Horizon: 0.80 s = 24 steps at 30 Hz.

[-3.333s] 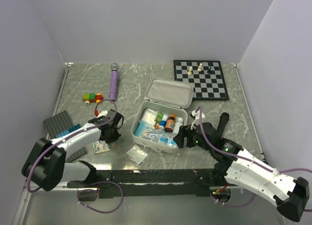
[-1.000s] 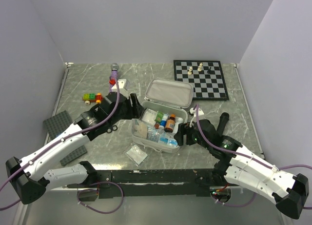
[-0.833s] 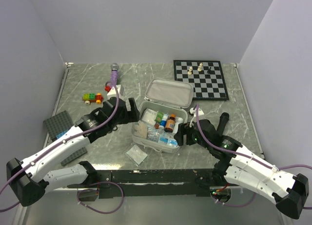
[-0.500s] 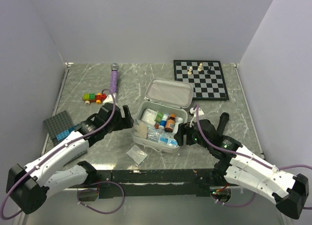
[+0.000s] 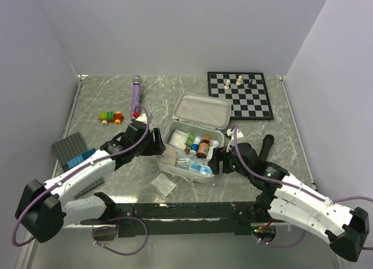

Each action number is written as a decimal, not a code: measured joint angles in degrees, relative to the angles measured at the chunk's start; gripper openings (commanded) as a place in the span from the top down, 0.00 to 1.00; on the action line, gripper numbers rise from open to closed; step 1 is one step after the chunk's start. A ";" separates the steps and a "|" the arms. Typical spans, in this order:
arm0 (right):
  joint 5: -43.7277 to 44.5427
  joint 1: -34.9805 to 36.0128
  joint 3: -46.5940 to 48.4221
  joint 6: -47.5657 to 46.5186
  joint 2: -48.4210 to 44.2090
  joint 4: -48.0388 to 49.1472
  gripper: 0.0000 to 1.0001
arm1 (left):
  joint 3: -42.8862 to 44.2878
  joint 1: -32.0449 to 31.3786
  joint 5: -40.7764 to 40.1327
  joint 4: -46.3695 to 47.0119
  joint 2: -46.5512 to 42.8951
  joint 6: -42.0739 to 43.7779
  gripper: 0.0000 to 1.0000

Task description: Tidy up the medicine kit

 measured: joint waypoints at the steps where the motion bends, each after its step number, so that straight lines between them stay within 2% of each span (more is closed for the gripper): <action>1: 0.00 0.00 0.00 0.00 0.07 0.00 0.17 | 0.00 0.04 0.11 0.00 0.31 0.13 0.45; 3: -0.02 0.00 0.00 0.00 0.33 0.00 0.17 | 0.00 0.11 0.46 0.00 0.61 0.50 0.57; 10: -0.02 0.00 0.00 0.00 0.57 0.11 0.17 | 0.00 0.11 0.63 0.11 0.61 1.36 0.80; 13: -0.02 0.00 0.00 0.00 0.87 0.20 0.17 | 0.00 0.11 0.98 0.11 0.63 1.68 0.99; 24: -0.02 0.00 0.00 0.02 0.90 0.26 0.17 | 1.57 0.11 4.26 -0.50 0.15 1.03 0.99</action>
